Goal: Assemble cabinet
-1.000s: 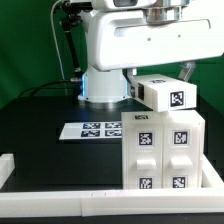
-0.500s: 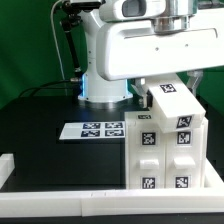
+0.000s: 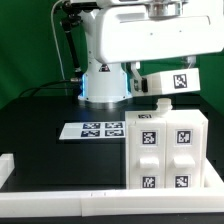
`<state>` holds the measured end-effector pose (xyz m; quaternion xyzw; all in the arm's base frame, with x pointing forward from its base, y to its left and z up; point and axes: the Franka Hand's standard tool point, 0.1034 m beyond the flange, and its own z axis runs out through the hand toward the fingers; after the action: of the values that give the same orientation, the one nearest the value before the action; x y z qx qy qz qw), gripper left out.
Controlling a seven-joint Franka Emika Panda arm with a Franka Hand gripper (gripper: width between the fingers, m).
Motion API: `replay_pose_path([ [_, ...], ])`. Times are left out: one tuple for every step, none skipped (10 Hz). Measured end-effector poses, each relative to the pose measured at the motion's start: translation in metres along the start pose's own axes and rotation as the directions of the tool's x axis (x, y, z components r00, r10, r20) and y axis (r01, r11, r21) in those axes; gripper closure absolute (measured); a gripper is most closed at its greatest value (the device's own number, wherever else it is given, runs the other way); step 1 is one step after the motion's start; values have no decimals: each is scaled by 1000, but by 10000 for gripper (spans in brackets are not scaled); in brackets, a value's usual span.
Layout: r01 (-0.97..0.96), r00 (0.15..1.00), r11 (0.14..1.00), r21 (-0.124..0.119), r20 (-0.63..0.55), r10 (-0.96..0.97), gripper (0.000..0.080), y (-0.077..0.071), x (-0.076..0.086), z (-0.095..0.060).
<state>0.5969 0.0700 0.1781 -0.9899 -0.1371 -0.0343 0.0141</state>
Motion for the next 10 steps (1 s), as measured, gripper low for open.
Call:
replay_pose_path([
  [1, 1000, 1000, 1, 4, -1, 250, -1, -4, 2],
  [2, 1000, 1000, 2, 6, -2, 250, -1, -5, 7],
  [3, 1000, 1000, 5, 13, -3, 250, -2, -4, 12],
  [7, 1000, 1000, 7, 22, -8, 250, -1, -3, 14],
  [8, 1000, 1000, 9, 26, -8, 250, 0, 1, 16],
  [8, 999, 1000, 13, 35, -8, 250, 1, 5, 20],
  [9, 999, 1000, 14, 36, -10, 251, 1, 9, 23],
  [11, 999, 1000, 15, 35, -11, 251, 2, 11, 24],
  [11, 999, 1000, 15, 35, -11, 253, 2, 11, 24],
  [10, 999, 1000, 16, 40, -11, 253, 2, 12, 24],
])
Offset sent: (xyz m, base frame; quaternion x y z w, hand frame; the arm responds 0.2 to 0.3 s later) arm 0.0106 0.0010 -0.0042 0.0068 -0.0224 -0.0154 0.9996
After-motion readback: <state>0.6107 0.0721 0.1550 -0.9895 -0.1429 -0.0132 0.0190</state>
